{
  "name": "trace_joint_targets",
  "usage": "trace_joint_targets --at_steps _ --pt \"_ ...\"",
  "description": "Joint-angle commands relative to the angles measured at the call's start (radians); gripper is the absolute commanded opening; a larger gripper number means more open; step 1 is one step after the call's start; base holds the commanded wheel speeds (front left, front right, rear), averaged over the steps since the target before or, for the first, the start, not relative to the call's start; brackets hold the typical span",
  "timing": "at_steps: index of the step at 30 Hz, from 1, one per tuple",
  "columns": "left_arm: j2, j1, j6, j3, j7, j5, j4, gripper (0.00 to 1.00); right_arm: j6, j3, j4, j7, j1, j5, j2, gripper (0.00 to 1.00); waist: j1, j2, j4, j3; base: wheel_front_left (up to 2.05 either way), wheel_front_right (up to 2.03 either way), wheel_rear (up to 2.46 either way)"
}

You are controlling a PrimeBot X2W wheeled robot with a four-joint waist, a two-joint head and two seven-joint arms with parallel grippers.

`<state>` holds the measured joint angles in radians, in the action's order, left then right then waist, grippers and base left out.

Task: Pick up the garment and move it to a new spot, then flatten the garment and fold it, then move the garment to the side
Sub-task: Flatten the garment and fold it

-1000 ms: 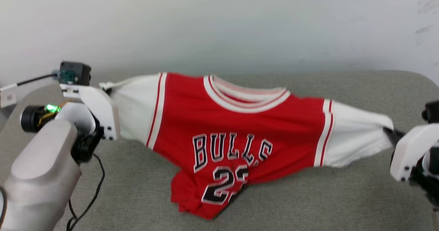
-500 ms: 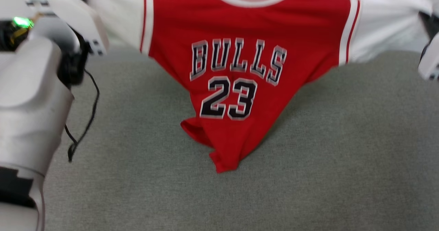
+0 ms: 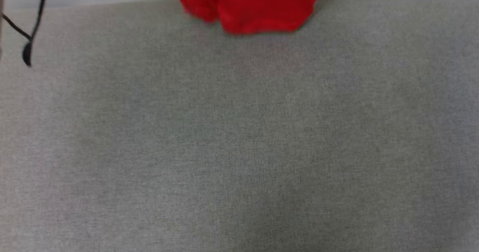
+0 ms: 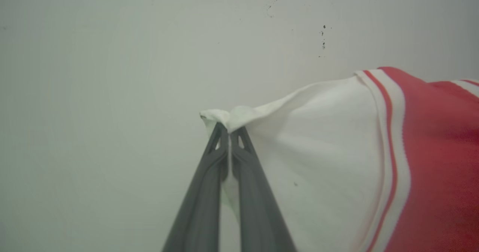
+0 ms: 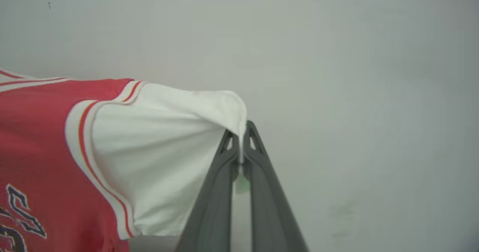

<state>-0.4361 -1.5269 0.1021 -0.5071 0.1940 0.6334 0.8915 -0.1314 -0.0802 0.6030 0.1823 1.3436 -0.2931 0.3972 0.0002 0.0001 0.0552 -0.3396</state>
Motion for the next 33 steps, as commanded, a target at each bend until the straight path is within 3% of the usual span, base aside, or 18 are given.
trace_joint_targets --at_steps 1,9,18,27,33 --pt "-0.007 -0.034 0.001 0.004 0.011 -0.006 0.002 0.00 0.001 -0.010 0.014 -0.019 0.039 0.005 0.006 0.00 -0.0002 -0.0001 0.014 -0.056 0.00 0.00 0.00" --pt "0.001 -0.134 -0.019 0.003 0.050 -0.028 0.033 0.00 0.001 -0.095 0.097 -0.123 0.193 -0.018 0.000 0.00 -0.0002 -0.0001 0.028 -0.139 0.00 0.00 0.00" --pt "0.033 -0.040 -0.064 0.018 0.068 0.007 0.095 0.00 0.001 -0.203 0.202 -0.191 0.150 -0.104 -0.017 0.00 -0.0002 -0.0001 0.020 -0.165 0.00 0.00 0.00" --pt "0.040 0.221 -0.118 0.073 0.073 0.052 0.058 0.00 0.001 -0.306 0.198 -0.243 -0.076 -0.239 0.019 0.00 -0.0002 -0.0001 -0.001 -0.058 0.00 0.00 0.00" --pt "0.036 0.525 -0.113 0.121 0.071 0.057 -0.071 0.00 0.001 -0.346 0.116 -0.240 -0.362 -0.326 0.070 0.00 -0.0002 -0.0001 -0.013 0.055 0.00 0.00 0.00"
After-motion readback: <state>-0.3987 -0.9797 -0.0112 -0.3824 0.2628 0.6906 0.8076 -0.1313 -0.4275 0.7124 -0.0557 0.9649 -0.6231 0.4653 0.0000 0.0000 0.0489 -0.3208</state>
